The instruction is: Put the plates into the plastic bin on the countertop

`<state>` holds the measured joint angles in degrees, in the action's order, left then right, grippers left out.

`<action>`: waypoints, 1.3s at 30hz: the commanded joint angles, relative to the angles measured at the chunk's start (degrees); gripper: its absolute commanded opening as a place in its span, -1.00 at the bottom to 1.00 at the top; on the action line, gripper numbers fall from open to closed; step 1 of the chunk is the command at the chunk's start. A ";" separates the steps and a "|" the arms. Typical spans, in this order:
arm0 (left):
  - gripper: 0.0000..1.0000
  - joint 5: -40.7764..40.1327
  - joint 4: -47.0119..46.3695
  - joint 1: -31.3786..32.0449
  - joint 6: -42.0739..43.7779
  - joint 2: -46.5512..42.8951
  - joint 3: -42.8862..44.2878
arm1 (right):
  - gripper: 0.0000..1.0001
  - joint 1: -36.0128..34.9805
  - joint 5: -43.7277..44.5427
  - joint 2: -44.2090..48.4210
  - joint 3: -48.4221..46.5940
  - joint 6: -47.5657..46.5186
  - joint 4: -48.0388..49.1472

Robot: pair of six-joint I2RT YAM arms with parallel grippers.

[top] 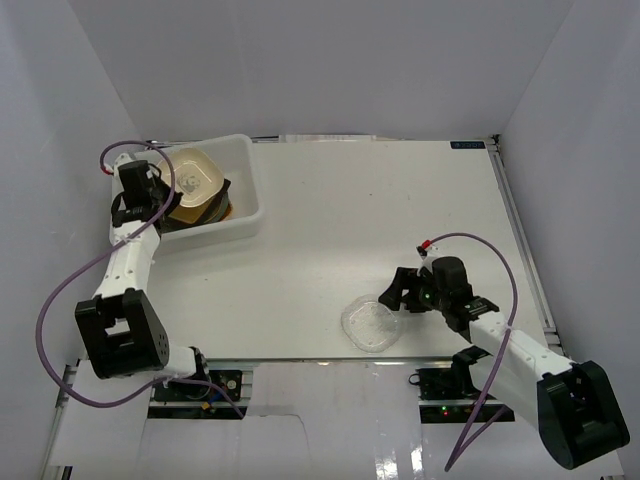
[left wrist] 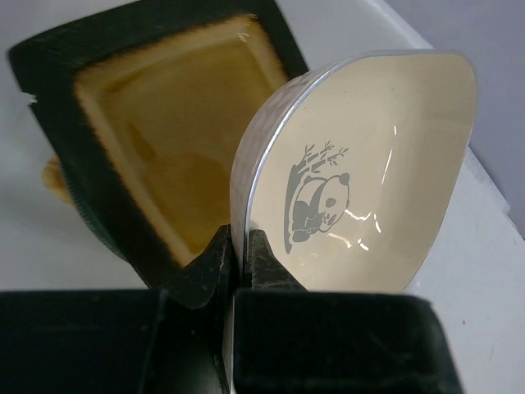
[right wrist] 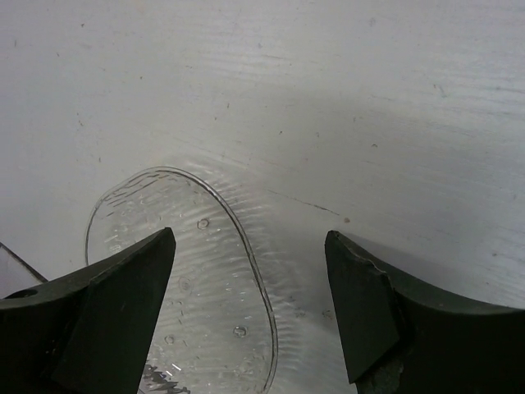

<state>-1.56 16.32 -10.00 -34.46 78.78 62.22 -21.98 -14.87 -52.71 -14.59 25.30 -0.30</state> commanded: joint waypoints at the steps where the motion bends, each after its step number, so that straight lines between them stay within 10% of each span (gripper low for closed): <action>1: -0.84 0.51 -1.99 -3.53 -2.54 2.77 0.97 | 0.60 -2.36 0.81 -0.73 2.72 1.07 -0.41; 6: -0.18 -1.86 -1.12 -5.29 -3.07 6.55 2.73 | 0.45 -4.21 2.57 -1.17 3.69 1.77 -0.41; 11: 0.95 -1.15 -2.34 -5.38 -3.34 4.72 2.82 | 0.18 -4.92 2.92 -1.69 3.69 2.56 1.35; 20: 0.96 -2.57 -5.06 -4.34 -4.22 -6.24 -2.18 | -0.82 -5.62 4.67 -1.44 0.71 3.09 1.17; 32: 0.94 -1.88 -3.75 45.99 -0.26 -14.46 -10.27 | -0.84 -5.80 9.94 1.64 -9.13 3.44 2.93; 39: 0.36 6.75 -3.83 55.70 -5.71 -2.59 -10.27 | -0.84 -5.80 12.85 1.56 -12.21 3.44 5.04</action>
<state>1.58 11.49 43.62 -37.93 74.46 52.25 -27.46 -4.19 -51.35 -23.99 28.97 1.91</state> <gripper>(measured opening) 0.690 0.084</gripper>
